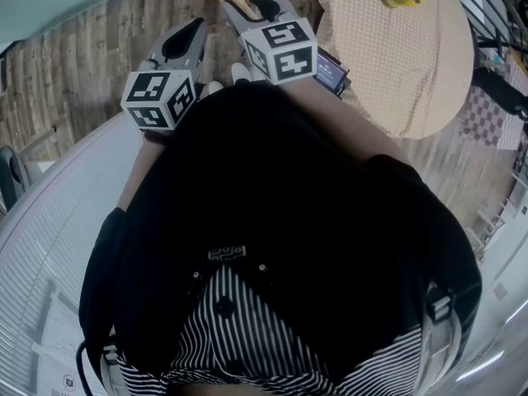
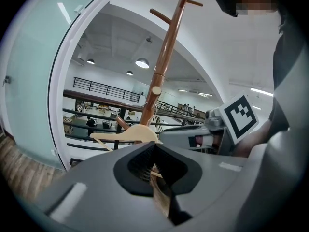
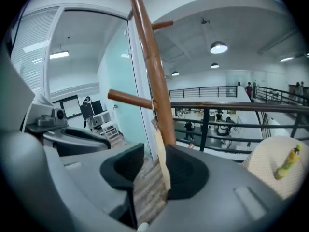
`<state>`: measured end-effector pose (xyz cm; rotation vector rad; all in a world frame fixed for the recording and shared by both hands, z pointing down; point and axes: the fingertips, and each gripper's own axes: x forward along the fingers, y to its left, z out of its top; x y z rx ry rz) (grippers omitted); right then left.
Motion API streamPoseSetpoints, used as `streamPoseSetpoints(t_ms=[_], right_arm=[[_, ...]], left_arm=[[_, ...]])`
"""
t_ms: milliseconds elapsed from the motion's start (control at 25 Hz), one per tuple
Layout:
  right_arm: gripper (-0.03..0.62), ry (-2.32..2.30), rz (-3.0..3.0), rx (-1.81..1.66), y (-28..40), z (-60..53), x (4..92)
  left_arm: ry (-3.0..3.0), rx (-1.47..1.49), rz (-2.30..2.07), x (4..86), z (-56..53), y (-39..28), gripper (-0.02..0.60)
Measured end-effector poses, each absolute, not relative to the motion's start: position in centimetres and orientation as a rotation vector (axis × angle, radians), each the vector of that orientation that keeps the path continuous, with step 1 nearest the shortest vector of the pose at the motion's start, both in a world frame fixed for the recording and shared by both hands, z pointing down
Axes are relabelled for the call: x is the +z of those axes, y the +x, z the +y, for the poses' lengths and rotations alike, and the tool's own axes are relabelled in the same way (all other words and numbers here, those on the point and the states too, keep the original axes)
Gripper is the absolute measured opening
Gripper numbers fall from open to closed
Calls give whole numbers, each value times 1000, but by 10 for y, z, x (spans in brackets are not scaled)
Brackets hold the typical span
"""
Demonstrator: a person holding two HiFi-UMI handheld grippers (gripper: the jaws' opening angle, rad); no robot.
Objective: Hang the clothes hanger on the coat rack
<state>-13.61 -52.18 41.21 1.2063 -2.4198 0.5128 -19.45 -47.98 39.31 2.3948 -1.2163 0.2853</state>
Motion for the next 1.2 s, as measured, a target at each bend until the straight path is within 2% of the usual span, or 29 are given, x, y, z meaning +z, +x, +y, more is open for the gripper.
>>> streamPoseSetpoints(t_ms=[120, 200, 240, 1200], right_arm=[[110, 1239, -2493, 434, -136, -516, 391], [18, 1205, -2527, 429, -141, -508, 387], [5, 1178, -2537, 442, -145, -503, 388], [3, 975, -2569, 425, -176, -471, 386]], left_arm=[[2406, 272, -1215, 391, -475, -193, 3], [2409, 270, -1205, 391, -473, -192, 3], [2410, 271, -1200, 391, -471, -192, 3], [2389, 260, -1219, 389, -455, -201, 3]])
